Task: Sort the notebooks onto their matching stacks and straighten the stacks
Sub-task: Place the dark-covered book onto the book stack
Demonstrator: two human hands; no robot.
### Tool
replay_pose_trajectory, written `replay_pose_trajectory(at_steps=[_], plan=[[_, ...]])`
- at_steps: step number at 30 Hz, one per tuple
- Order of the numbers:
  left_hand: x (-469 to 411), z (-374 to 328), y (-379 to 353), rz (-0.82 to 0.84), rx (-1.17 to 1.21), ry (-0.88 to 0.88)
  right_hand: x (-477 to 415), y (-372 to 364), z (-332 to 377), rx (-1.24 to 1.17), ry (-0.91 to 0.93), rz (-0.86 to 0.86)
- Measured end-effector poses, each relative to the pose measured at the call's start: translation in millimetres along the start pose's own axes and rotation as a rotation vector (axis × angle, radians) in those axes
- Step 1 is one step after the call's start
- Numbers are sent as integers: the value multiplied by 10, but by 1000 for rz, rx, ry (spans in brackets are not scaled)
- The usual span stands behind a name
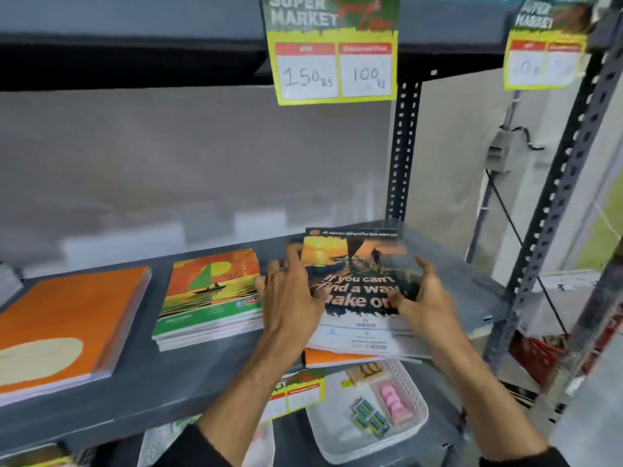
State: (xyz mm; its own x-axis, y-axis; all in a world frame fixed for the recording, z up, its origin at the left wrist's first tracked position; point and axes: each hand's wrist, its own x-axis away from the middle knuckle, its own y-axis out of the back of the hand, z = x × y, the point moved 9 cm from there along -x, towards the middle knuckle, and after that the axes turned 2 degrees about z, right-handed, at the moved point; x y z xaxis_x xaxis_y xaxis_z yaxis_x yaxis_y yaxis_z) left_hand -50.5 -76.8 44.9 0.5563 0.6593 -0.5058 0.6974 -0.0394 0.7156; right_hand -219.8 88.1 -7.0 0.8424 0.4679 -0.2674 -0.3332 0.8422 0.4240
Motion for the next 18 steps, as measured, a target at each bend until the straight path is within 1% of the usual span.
replay_pose_trajectory(at_steps=[1,4,6,9,12,14,18], plan=[[-9,29,72,-22,94,11,4,13,62,-42,16,-10],[-16,104,320,-55,479,40,16,93,301,-96,89,-44],[-20,210,581,-97,630,50,36,69,536,-119,131,-46],[-16,488,1107,-188,647,40,134,-144,1017,-190,218,-14],[18,916,1716,-252,626,20,353,-558,1582,-245,276,37],[73,1300,2152,-289,577,14,558,-962,1980,-284,288,92],[255,2262,3003,-360,504,73,1034,-1942,2695,-379,329,211]])
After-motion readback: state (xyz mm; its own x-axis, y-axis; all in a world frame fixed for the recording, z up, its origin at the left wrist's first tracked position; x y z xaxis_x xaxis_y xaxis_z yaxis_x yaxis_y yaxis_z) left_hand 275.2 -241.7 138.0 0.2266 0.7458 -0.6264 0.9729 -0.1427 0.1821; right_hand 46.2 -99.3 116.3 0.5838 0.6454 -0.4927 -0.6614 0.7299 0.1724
